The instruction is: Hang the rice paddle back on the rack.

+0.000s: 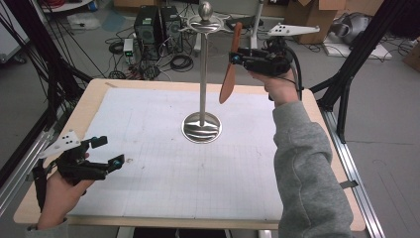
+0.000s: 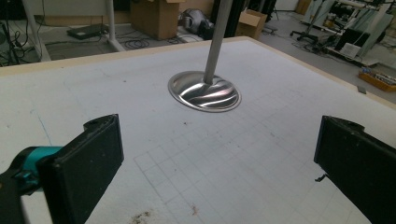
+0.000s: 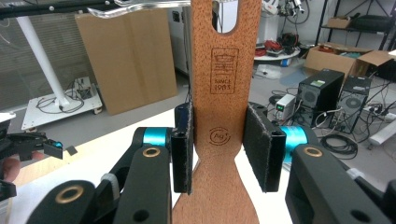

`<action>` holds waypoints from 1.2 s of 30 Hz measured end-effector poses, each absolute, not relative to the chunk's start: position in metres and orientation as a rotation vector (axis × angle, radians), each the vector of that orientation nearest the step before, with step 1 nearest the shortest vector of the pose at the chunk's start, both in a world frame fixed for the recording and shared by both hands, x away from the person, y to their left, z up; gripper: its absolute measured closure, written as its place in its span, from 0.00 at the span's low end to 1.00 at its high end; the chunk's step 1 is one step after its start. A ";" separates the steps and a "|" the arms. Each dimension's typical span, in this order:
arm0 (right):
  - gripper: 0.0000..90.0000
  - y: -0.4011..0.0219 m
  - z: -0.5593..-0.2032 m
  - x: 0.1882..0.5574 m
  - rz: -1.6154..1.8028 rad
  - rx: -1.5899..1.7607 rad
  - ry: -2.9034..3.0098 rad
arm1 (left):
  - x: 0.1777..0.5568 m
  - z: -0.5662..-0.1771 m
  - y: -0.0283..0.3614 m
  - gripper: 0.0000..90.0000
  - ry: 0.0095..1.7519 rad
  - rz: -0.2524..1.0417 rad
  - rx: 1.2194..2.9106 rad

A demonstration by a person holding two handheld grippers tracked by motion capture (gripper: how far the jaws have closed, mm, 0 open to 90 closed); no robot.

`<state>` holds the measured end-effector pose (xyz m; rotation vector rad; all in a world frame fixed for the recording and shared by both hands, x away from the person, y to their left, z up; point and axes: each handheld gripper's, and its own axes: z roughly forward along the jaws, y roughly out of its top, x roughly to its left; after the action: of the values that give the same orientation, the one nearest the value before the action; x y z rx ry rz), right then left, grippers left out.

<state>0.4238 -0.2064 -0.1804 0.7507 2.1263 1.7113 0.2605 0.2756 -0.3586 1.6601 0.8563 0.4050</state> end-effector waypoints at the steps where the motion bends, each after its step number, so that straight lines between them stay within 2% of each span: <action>1: 0.72 -0.206 -0.181 0.424 1.711 0.751 2.127 | 0.260 -0.359 0.276 0.02 0.856 0.405 1.660; 36: 0.72 -0.190 -0.184 0.431 1.721 0.732 2.152 | 0.260 -0.360 0.277 0.02 0.862 0.407 1.667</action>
<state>0.4306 -0.1900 -0.1841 0.7315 2.1517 1.7210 0.2601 0.2770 -0.3599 1.6670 0.8621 0.4065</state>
